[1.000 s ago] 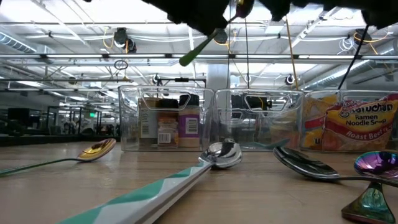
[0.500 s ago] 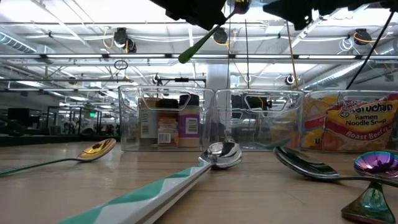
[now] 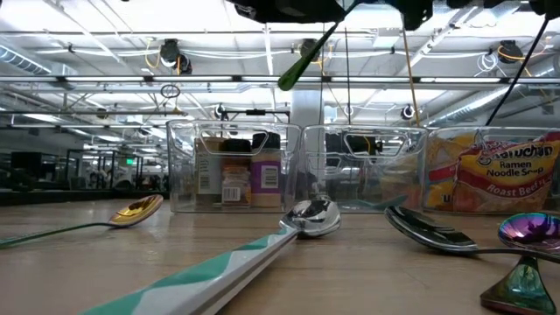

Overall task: Pick & Place Food Item
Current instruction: Put the left purple spoon into the middle transparent bin

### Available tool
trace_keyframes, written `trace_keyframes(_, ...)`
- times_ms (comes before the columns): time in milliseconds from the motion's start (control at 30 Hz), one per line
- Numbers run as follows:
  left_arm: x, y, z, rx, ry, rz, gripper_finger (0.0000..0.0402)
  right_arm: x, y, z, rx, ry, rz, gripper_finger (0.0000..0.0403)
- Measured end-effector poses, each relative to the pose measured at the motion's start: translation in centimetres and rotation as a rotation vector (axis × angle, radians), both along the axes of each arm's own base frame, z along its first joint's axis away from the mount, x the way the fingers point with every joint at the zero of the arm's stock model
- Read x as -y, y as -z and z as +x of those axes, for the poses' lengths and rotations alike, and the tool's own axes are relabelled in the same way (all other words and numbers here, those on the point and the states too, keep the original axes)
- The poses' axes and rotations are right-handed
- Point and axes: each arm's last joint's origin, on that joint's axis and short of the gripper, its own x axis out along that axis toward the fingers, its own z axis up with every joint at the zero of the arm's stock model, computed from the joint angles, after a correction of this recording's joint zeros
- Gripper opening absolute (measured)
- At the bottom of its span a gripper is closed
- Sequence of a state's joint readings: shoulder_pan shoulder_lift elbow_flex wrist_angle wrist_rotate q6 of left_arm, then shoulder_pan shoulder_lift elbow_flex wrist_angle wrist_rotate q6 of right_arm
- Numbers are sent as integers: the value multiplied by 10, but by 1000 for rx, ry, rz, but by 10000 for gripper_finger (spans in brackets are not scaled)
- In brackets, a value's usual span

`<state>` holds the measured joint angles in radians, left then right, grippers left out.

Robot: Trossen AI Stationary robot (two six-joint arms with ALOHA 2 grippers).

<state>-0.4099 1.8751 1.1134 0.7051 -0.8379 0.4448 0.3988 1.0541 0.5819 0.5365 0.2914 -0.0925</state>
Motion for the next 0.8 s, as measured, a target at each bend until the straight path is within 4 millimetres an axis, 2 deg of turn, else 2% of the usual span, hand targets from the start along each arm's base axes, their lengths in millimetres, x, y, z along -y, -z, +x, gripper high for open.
trace_keyframes(100, 1, 0, 0, -2, 5, 0, 1, -3, 1, 2, 7, -78, 2, 251)
trace_keyframes(200, 1, 0, 0, -1, 6, -1, 1, -4, 2, 4, 9, -83, 3, 232)
trace_keyframes(333, 1, 0, 0, -1, 6, -2, 2, -4, 3, 5, 14, -82, 5, 178)
trace_keyframes(633, 0, 0, 0, 3, 5, -11, 2, -4, 2, 5, 24, -85, 8, 17)
trace_keyframes(800, 0, 1, 0, 28, 0, -77, 12, -5, 2, 5, 22, -86, 9, 4)
